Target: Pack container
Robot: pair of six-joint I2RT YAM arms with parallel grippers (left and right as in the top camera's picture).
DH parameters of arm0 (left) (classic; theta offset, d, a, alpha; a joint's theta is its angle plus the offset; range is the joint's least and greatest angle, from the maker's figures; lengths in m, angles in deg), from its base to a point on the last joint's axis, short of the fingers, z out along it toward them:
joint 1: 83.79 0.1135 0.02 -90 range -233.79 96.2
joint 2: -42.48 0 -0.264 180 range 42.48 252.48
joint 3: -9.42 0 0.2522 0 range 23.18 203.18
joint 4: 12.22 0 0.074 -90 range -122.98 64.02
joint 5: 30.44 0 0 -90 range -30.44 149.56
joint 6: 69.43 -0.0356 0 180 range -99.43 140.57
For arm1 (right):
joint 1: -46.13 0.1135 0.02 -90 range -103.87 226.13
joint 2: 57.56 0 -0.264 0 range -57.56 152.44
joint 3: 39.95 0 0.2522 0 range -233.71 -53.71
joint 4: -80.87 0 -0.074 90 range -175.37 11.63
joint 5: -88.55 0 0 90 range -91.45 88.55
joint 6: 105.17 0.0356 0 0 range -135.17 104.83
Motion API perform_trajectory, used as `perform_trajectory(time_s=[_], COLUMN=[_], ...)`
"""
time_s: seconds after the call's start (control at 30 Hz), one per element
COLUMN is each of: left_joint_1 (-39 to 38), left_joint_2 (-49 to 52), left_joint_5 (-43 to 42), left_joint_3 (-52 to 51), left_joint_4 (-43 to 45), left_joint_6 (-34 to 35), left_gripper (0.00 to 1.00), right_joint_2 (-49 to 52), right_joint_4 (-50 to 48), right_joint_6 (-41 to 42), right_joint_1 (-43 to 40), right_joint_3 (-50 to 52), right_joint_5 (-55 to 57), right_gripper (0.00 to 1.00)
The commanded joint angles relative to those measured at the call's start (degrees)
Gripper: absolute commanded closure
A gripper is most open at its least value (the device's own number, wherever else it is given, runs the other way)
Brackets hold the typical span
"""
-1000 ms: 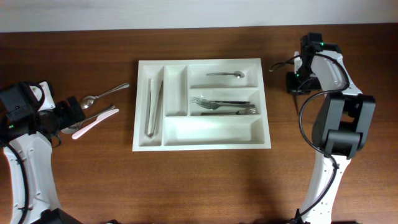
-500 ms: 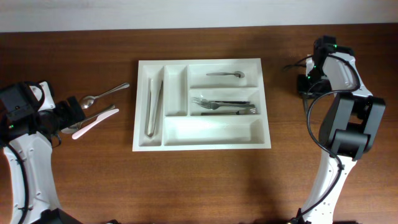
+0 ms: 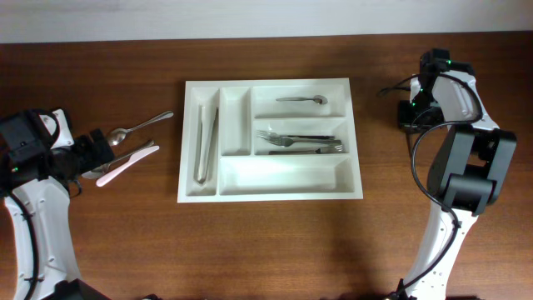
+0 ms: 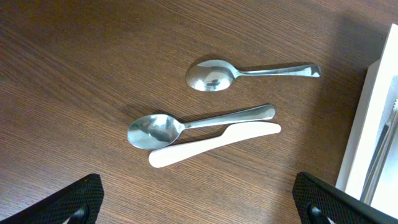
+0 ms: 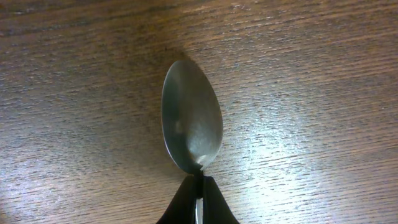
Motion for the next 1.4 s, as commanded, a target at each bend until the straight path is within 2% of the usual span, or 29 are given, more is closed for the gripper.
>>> perform_trajectory(time_s=[0.0,0.37,0.83,0.87,0.9,0.93,1.1,1.2,1.27,1.37], left_joint_1=[0.2,0.2,0.2,0.2,0.2,0.2,0.2,0.2,0.2,0.2], left_joint_2=[0.3,0.3,0.3,0.3,0.3,0.3,0.3,0.3,0.3,0.3], left_joint_5=[-1.0,-1.0,-1.0,-1.0,-1.0,-1.0,-1.0,-1.0,-1.0,-1.0], left_joint_3=[0.9,0.9,0.9,0.9,0.9,0.9,0.9,0.9,0.9,0.9], left_joint_4=[0.1,0.1,0.1,0.2,0.1,0.1,0.1,0.2,0.1,0.1], left_joint_6=[0.6,0.6,0.6,0.6,0.6,0.6,0.6,0.6,0.6,0.6], left_gripper=[0.01,0.01,0.01,0.01,0.01,0.01,0.01,0.01,0.01,0.01], right_joint_2=[-0.1,-4.2,-4.4,-4.4,-4.4,-4.4,-4.4,-4.4,-4.4,-4.4], right_joint_4=[0.3,-0.9,-0.6,-0.4,-0.1,0.2,2.0,2.3,2.6,2.3], right_joint_6=[0.5,0.5,0.5,0.5,0.5,0.5,0.4,-0.5,-2.6,-2.8], right_joint_1=[-0.3,-0.3,-0.3,-0.3,-0.3,-0.3,-1.8,-3.0,-3.3,-3.3], right_joint_3=[0.5,0.5,0.5,0.5,0.5,0.5,1.6,3.1,4.2,5.4], right_joint_5=[0.0,-3.0,-3.4,-3.4,-3.4,-3.2,-3.2,-3.5,-3.4,-3.0], right_gripper=[0.96,0.96,0.95,0.82,0.61,0.54,0.44,0.45,0.59,0.62])
